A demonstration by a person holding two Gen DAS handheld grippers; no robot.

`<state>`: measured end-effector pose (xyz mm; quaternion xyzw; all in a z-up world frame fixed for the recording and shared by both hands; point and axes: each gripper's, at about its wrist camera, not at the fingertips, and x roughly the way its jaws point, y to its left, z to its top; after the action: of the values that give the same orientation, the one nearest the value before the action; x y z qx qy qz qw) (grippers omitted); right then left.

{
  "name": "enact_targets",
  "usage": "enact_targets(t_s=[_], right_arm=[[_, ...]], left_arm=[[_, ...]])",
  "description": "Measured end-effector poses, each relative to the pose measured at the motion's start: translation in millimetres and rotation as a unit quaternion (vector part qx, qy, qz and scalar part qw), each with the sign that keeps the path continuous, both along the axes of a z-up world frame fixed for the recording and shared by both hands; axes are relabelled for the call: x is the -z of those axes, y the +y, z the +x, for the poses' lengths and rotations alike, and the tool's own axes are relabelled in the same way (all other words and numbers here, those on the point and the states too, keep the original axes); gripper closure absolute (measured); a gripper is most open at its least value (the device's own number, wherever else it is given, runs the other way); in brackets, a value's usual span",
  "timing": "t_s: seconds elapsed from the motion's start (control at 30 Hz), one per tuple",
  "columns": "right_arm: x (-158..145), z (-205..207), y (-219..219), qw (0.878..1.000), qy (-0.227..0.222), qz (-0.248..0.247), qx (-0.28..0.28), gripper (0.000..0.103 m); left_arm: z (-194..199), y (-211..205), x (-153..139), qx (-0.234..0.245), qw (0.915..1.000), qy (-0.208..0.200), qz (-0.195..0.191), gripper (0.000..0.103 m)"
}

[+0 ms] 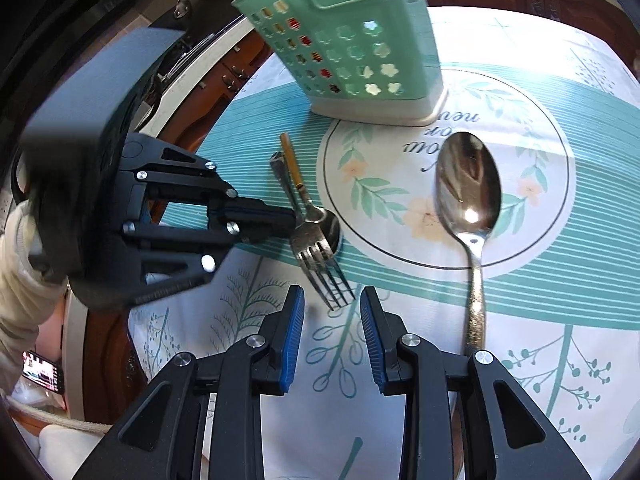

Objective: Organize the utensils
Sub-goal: 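Lift the forks with the left tool toward the holder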

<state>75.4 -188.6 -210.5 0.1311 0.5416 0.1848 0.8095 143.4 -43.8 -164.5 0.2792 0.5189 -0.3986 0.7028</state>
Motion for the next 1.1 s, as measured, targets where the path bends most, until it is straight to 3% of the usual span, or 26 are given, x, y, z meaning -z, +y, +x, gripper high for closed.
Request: enact_targets(t_s=[0.13, 0.3, 0.4, 0.43, 0.47, 0.53, 0.6, 0.7, 0.9, 1.0, 1.1], right_arm=[[0, -1, -5, 1.000, 0.002, 0.007, 0.006, 0.073], [-2, -3, -9, 1.000, 0.000, 0.011, 0.006, 0.073], [-2, -4, -11, 1.000, -0.002, 0.013, 0.008, 0.073], [-3, -6, -13, 1.000, -0.001, 0.014, 0.010, 0.073], [-3, -7, -15, 1.000, 0.000, 0.015, 0.011, 0.073], [-3, -9, -18, 1.000, 0.000, 0.017, 0.014, 0.073], [-2, -9, -21, 1.000, 0.000, 0.020, 0.016, 0.073], [-1, -12, -28, 1.000, -0.001, 0.025, 0.018, 0.073], [4, -14, -43, 0.999, -0.001, 0.046, 0.023, 0.073], [8, -12, -51, 0.998, 0.001, 0.061, 0.027, 0.073], [8, -13, -60, 0.997, -0.001, 0.069, 0.033, 0.073]], left_arm=[[0, 3, -8, -0.020, 0.9996, 0.002, -0.019, 0.103], [-24, -3, -8, 0.027, 0.9988, -0.040, -0.002, 0.103], [-39, -10, -6, 0.076, 0.9938, -0.079, 0.017, 0.092], [-45, -13, -7, 0.088, 0.9919, -0.088, 0.022, 0.082], [-53, -15, -4, 0.112, 0.9871, -0.109, 0.034, 0.072], [-66, -20, 0, 0.152, 0.9767, -0.141, 0.054, 0.065], [-78, -23, 2, 0.189, 0.9639, -0.175, 0.066, 0.064], [-88, -32, 7, 0.216, 0.9515, -0.204, 0.080, 0.064], [-96, -47, 12, 0.284, 0.9249, -0.234, 0.095, 0.063], [-81, -57, 10, 0.320, 0.9182, -0.214, 0.095, 0.063], [-58, -65, 7, 0.328, 0.9236, -0.173, 0.096, 0.063]])
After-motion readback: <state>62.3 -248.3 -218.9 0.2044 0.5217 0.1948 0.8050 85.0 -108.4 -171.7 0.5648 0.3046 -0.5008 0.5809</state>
